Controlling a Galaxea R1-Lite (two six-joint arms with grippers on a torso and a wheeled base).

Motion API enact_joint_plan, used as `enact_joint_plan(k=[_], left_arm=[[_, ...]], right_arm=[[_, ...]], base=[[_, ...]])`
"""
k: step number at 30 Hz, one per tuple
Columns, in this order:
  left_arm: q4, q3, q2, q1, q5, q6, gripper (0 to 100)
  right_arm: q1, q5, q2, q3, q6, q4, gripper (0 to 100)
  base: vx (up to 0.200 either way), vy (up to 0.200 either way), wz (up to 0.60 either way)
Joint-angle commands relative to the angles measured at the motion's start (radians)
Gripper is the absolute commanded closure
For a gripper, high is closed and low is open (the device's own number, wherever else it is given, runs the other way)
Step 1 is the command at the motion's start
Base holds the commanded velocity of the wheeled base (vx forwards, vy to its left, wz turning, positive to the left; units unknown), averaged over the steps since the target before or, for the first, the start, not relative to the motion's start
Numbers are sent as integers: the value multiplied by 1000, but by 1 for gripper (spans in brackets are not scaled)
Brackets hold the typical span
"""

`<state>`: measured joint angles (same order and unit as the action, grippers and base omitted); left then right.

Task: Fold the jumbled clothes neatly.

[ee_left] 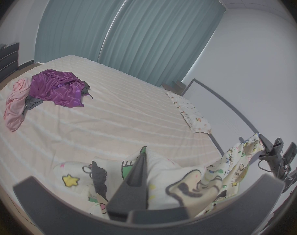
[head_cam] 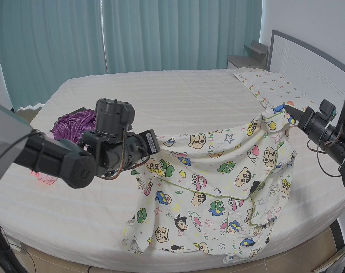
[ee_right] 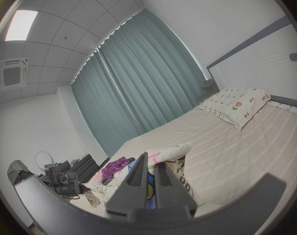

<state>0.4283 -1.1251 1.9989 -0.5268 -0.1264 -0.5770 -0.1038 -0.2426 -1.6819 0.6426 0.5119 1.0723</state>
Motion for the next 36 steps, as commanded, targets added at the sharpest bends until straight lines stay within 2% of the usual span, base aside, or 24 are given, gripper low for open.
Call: enact_joint_plan(k=[1, 5, 6, 11, 14, 15, 16, 17, 20, 21, 23, 24, 30, 33, 36], left_arm=[[-14, -131, 244, 44, 1, 19, 100], [-36, -180, 302, 67, 1, 23, 100], [-75, -249, 363, 85, 2, 22, 100], [-94, -358, 446, 97, 1, 16, 100], [-95, -441, 497, 99, -12, 16, 100], [-98, -472, 509, 100, -21, 16, 0], [-98, -487, 518, 102, -32, 16, 0], [-95, -507, 534, 103, -48, 16, 0], [-97, -614, 612, 114, -147, 16, 0], [-97, -614, 612, 114, -147, 16, 0], [-97, -711, 666, 137, -223, 16, 0], [-98, -734, 673, 146, -228, 16, 0], [-97, -782, 673, 191, -231, 14, 0], [-118, -848, 672, 231, -230, 22, 0], [-197, -875, 667, 252, -211, 31, 0]], right_arm=[[7, 8, -234, 98, 4, 37, 100], [10, 16, -311, 134, 5, 67, 100], [13, 28, -403, 183, 4, 93, 100], [13, 34, -532, 279, 10, 107, 100], [13, 68, -611, 368, 36, 107, 100], [12, 72, -637, 394, 59, 101, 100], [9, 77, -653, 414, 76, 98, 100], [7, 81, -676, 445, 96, 97, 0], [12, 195, -783, 583, 137, 81, 0], [12, 195, -783, 583, 137, 81, 0], [27, 313, -863, 698, 160, 49, 0], [35, 335, -875, 718, 175, 44, 0], [90, 345, -874, 718, 231, 40, 0], [124, 345, -843, 649, 231, 29, 0], [136, 293, -774, 511, 234, 32, 0]], base=[[0, 0, 0], [0, 0, 0], [0, 0, 0], [0, 0, 0], [0, 0, 0], [0, 0, 0], [0, 0, 0], [0, 0, 0], [0, 0, 0], [0, 0, 0], [0, 0, 0], [0, 0, 0], [0, 0, 0], [0, 0, 0], [0, 0, 0]])
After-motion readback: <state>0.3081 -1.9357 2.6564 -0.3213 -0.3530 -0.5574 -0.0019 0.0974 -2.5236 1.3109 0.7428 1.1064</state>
